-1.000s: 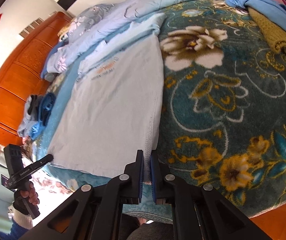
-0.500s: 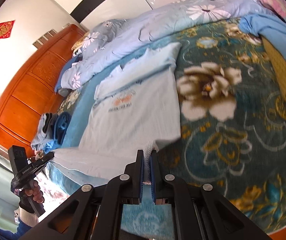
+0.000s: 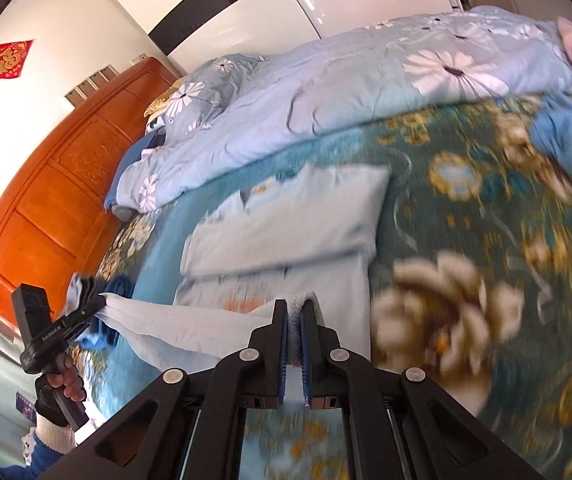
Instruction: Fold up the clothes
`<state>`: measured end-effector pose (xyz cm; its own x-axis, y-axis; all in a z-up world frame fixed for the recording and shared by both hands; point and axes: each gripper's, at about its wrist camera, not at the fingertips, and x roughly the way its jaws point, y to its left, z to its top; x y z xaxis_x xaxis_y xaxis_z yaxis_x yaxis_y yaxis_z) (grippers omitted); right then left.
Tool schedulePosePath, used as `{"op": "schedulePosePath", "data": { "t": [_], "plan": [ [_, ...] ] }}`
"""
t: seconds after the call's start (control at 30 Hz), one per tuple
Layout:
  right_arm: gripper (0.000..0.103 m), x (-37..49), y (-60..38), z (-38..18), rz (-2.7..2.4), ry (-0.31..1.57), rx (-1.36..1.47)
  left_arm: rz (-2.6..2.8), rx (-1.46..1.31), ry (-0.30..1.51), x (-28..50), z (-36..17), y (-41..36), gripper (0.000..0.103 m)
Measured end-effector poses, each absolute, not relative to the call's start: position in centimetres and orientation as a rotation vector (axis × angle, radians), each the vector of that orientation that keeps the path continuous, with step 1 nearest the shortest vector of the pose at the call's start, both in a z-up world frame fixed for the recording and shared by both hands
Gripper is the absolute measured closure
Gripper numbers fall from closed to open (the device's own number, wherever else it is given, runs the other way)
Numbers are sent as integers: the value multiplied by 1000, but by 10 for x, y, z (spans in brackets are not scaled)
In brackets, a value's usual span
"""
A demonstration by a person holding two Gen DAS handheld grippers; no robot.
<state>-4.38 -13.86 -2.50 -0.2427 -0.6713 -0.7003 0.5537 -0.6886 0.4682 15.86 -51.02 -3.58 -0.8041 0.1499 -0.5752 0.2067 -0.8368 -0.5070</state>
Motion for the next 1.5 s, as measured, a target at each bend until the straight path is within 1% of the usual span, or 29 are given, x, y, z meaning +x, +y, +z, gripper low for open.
{"op": "schedulePosePath", "data": {
  "t": [0.1, 0.2, 0.4, 0.57, 0.67, 0.77, 0.87, 0.9, 0.93, 0.97, 1.0, 1.07, 1.1, 1.2, 1.3, 1.4, 1.5],
  "plan": [
    [97, -78, -160, -25, -2012, -156, 1216, -2804, 977, 855, 122, -36, -523, 97],
    [97, -112, -181, -34, -2016, -153, 1246, -2773, 991, 866, 90, -43, -538, 97],
    [97, -171, -220, -63, -2016, -143, 1323, -2685, 1089, 833, 34, -76, -562, 97],
    [97, -195, -239, -91, -2014, -109, 1381, -2621, 1153, 817, 9, -104, -571, 97],
    [95, -199, -244, -102, -2022, -80, 1396, -2594, 1180, 864, 0, -115, -576, 97],
    [93, -202, -245, -107, -2023, -88, 1401, -2579, 1190, 992, -4, -122, -582, 96],
    [92, -203, -243, -101, -2026, -101, 1382, -2573, 1170, 1033, -4, -119, -584, 93],
    [87, -203, -242, -97, -2036, -103, 1370, -2574, 1159, 1021, -2, -116, -585, 92],
    [74, -203, -239, -91, -2058, -98, 1352, -2575, 1147, 1009, 0, -113, -586, 91],
    [68, -202, -237, -86, -2080, -94, 1335, -2575, 1138, 1004, 2, -110, -587, 85],
    [60, -202, -235, -80, -2098, -92, 1316, -2575, 1130, 1003, 5, -108, -588, 76],
    [60, -200, -229, -74, -2109, -79, 1295, -2581, 1105, 985, 12, -102, -592, 66],
    [60, -198, -226, -71, -2112, -70, 1287, -2586, 1087, 975, 16, -98, -594, 63],
    [60, -189, -220, -72, -2107, -17, 1282, -2582, 1083, 977, 27, -95, -597, 62],
    [60, -181, -217, -79, -2093, 31, 1291, -2586, 1178, 869, 24, -99, -586, 62],
    [60, -181, -222, -83, -2080, 25, 1296, -2592, 1273, 824, 16, -110, -573, 62],
    [60, -183, -230, -85, -2067, 11, 1299, -2563, 1297, 822, 10, -120, -570, 62]
  ]
}}
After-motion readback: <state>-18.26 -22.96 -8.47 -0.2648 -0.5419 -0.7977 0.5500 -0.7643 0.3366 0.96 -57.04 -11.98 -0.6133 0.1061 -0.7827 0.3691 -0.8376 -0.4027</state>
